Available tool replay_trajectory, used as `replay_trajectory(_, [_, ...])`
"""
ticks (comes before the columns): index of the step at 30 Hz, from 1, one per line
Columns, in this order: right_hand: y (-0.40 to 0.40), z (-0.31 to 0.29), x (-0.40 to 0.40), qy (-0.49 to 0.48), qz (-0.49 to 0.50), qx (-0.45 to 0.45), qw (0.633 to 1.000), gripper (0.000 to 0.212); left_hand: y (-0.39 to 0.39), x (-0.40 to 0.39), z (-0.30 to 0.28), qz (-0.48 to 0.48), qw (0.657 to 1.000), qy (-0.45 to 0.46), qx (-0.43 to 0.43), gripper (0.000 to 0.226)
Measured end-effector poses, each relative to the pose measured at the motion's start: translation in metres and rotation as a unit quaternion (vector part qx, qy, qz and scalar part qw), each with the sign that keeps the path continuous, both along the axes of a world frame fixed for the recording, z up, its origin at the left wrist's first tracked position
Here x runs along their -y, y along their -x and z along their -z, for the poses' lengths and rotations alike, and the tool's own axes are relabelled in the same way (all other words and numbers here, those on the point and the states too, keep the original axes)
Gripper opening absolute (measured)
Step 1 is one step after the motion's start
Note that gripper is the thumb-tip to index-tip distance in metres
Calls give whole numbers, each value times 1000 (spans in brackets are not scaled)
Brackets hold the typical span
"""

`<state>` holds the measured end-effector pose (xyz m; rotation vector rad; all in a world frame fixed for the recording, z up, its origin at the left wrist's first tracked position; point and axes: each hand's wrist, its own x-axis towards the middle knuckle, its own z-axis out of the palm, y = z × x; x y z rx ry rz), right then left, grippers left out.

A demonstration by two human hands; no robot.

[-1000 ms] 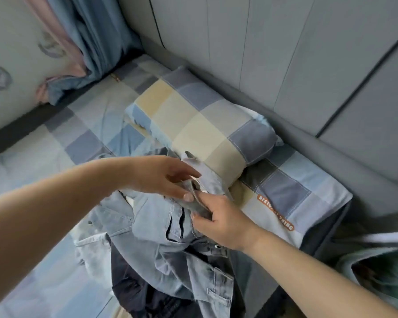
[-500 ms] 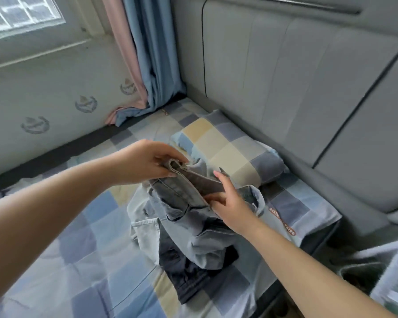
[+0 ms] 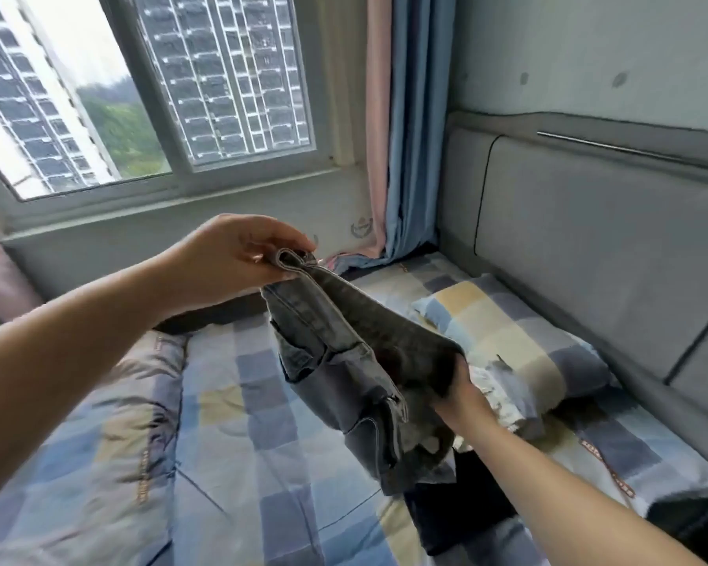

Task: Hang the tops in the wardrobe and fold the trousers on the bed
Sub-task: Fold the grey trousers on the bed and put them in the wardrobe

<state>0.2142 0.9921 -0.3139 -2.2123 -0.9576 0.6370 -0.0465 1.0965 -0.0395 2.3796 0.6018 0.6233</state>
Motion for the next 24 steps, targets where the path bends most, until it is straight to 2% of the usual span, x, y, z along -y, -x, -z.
replay_trajectory(2, [28, -11, -6, -86, 116, -116, 983, 60, 44, 5, -13, -25, 1000, -2, 10, 47])
replay_trajectory(4, [55, -22, -18, -143, 186, -213, 948, 71, 85, 12, -22, -48, 999, 6, 18, 45])
replay_trajectory(6, [77, -27, -31, -124, 140, -188, 964, 81, 119, 20, -28, -83, 996, 9, 29, 45])
replay_trajectory(7, [88, -26, -39, -101, 112, -169, 974, 77, 135, 25, -30, -100, 994, 7, 35, 45])
replay_trajectory(10, [117, -25, -62, -48, 63, -169, 982, 28, 178, 35, -36, -145, 988, -7, 42, 46])
replay_trajectory(11, [129, -26, -73, -27, 40, -142, 989, 22, 196, 40, -38, -166, 985, -17, 36, 46])
replay_trajectory(14, [156, -38, -97, 0, -27, -54, 998, 21, 245, 48, -39, -237, 970, -45, 42, 44])
replay_trajectory(18, [178, -83, -135, -70, -77, 17, 994, 21, 307, 61, -38, -335, 937, -40, 95, 39])
replay_trajectory(24, [196, -219, -187, -236, -124, 41, 963, 20, 358, 78, -50, -463, 870, -121, 118, 28])
